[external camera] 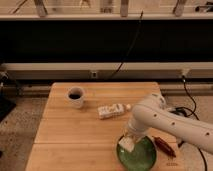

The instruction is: Place the white sponge in the ceramic bowl

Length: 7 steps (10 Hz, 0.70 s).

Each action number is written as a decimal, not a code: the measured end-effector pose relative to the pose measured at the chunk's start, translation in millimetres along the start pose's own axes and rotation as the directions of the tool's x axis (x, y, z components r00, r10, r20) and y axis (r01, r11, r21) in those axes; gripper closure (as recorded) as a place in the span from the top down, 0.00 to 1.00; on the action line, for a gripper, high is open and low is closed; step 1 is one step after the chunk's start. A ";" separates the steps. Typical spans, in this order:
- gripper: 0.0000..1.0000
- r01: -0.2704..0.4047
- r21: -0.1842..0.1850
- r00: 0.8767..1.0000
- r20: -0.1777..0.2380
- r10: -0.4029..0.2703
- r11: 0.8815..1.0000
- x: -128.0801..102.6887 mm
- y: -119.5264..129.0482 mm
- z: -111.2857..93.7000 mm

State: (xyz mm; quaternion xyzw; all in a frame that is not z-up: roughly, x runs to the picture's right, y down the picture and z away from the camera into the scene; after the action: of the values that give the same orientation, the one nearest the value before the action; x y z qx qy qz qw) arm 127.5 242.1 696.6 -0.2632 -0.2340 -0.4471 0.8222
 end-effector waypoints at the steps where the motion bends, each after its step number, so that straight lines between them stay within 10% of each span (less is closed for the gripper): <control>1: 0.53 -0.007 -0.001 1.000 0.002 0.007 1.000 0.1 1.3 -0.2; 4: 0.78 -0.015 -0.002 1.000 0.004 0.015 1.000 0.9 3.6 -0.6; 7: 0.80 -0.031 -0.004 1.000 0.008 0.031 1.000 1.8 7.6 -0.8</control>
State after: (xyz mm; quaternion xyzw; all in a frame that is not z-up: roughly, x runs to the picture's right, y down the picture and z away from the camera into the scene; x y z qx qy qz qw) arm 135.0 243.9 695.4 -0.2700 -0.2323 -0.4339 0.8276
